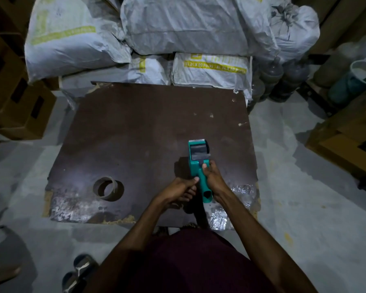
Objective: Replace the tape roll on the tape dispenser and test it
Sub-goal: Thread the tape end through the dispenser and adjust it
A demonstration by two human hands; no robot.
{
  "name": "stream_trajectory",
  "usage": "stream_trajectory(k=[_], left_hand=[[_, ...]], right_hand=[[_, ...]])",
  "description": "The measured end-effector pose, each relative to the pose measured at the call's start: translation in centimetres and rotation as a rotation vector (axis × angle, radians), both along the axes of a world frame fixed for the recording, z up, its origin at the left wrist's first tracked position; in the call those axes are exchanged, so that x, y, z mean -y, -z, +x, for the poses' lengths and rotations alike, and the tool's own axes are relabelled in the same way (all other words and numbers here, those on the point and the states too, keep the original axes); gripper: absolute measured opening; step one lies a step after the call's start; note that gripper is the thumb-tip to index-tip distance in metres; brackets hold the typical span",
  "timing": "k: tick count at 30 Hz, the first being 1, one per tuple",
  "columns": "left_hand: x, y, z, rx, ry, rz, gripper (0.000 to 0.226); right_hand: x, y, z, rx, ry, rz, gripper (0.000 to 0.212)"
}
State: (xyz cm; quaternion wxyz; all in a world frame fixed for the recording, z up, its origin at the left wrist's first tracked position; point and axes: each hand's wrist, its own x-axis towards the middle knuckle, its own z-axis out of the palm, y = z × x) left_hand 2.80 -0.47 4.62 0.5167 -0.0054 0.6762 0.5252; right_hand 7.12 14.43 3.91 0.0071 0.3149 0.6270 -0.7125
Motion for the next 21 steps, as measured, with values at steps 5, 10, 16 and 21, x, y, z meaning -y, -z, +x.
stream_trajectory(k=[5,10,16,21], left_hand=[[0.0,0.0,0.6,0.152,-0.119,0.117,0.027],[0.2,-0.2,0.8,0.268,-0.234,0.197,0.050],[0.2,0.2,1.7,0.360,-0.318,0.221,0.031],[0.7,0.0,2.0,0.398,-0.360,0.250,0.033]], right_hand=[[0.3,0.1,-0.6,-0.010,-0.007,-0.049,0.012],[-0.1,-0.2,-0.6,0.017,-0.013,-0.102,0.012],[-0.4,-0.8,-0.2,-0.018,-0.058,-0.092,0.019],[-0.9,-0.9,-0.6,0.013,-0.011,-0.006,0.027]])
